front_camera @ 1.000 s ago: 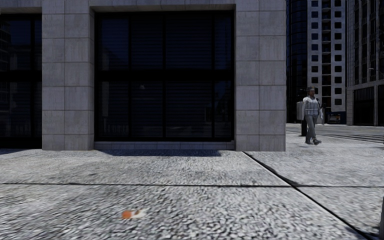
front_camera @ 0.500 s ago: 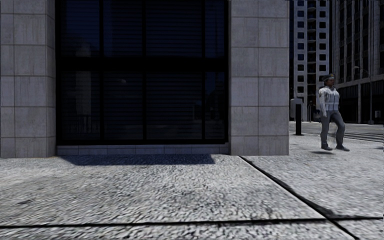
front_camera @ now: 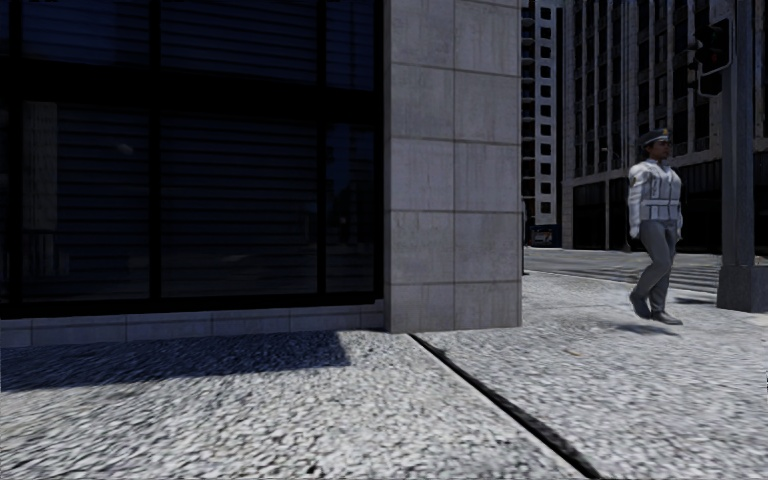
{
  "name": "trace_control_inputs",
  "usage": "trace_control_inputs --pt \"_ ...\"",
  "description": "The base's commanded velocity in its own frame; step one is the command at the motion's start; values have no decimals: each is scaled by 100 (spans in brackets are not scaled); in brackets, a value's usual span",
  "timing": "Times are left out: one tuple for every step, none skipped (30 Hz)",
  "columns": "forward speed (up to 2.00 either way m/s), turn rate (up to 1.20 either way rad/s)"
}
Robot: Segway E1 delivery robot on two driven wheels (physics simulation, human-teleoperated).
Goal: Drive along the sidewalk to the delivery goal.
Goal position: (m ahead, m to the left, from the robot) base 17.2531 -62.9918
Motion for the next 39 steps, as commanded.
trace_control_inputs --pt "183 -55" --pt "183 -55" --pt "183 -55" --pt "183 -55" --pt "183 -55" --pt "183 -55" --pt "183 -55" --pt "183 -55" --pt "183 -55" --pt "183 -55" --pt "183 -55" --pt "183 -55" --pt "183 -55" --pt "183 -62" --pt "183 -89" --pt "183 -113" --pt "183 -120" --pt "183 -120" --pt "183 -120" --pt "183 -120" --pt "183 -120" --pt "183 -120" --pt "183 -120" --pt "183 -120" --pt "183 -120" --pt "183 -117" --pt "183 0" --pt "183 0" --pt "183 0" --pt "183 0" --pt "183 0" --pt "183 0" --pt "183 0" --pt "183 0" --pt "183 0" --pt "183 0" --pt "183 0" --pt "183 0" --pt "183 0"
